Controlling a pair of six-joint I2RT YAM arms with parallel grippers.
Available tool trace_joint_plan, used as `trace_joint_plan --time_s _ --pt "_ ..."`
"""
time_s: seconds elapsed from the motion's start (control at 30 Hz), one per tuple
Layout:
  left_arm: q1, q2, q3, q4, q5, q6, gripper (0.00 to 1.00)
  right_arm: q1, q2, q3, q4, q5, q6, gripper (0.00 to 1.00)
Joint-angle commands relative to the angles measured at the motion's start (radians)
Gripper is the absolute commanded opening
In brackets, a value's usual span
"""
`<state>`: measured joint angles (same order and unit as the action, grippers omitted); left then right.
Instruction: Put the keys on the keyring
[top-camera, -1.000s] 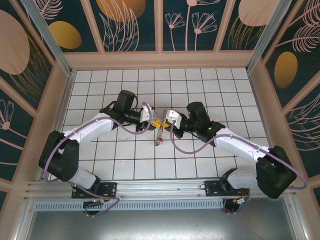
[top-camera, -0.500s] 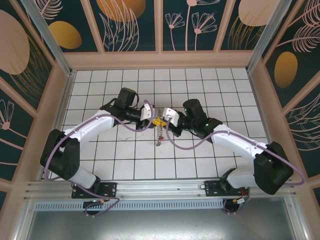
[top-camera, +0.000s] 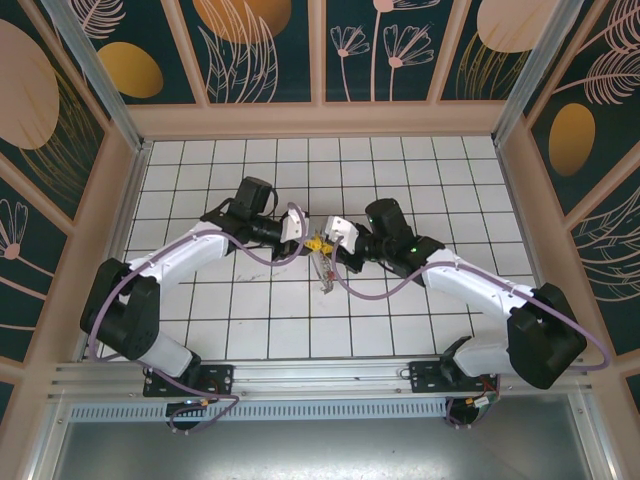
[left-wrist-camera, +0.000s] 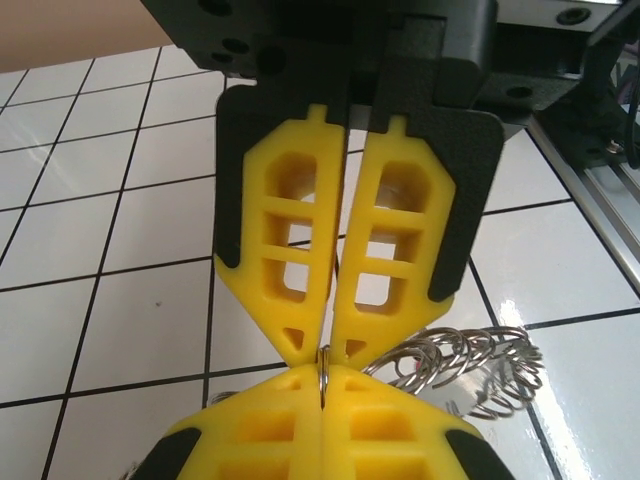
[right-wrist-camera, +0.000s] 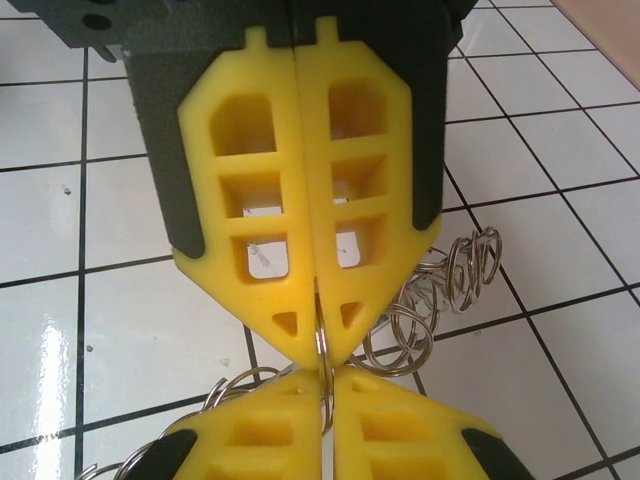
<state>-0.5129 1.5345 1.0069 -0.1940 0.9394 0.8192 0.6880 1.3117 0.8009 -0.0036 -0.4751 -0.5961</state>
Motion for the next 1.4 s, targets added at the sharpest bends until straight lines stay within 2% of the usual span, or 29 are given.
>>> trace_joint_plan --time_s 0.0,0.4,0.6,0.83,1.1,1.37 --pt "-0.006 -0.054 -0.028 0.153 0.124 -0.083 0.0 -0.022 -0.016 -0.047 0.062 -0.046 0.017 0.12" --pt "-0.006 -0.052 -0.062 0.284 0.265 -0.17 0.0 -0.078 -0.081 -0.114 0.175 -0.168 0.058 0.14" --pt "-0.005 -0.045 -0.07 0.275 0.239 -0.17 0.0 -0.087 -0.128 -0.138 0.261 -0.207 0.091 0.15" --pt "-0.005 -0.045 -0.077 0.294 0.195 -0.188 0.0 -0.086 -0.134 -0.118 0.187 -0.217 0.078 0.19" --pt "-0.006 -0.05 -0.077 0.296 0.178 -0.19 0.0 -0.086 -0.162 -0.115 0.084 -0.088 0.027 0.24" --pt "-0.006 -0.044 -0.073 0.293 0.177 -0.19 0.0 -0.075 -0.194 -0.095 0.136 -0.16 0.043 0.25"
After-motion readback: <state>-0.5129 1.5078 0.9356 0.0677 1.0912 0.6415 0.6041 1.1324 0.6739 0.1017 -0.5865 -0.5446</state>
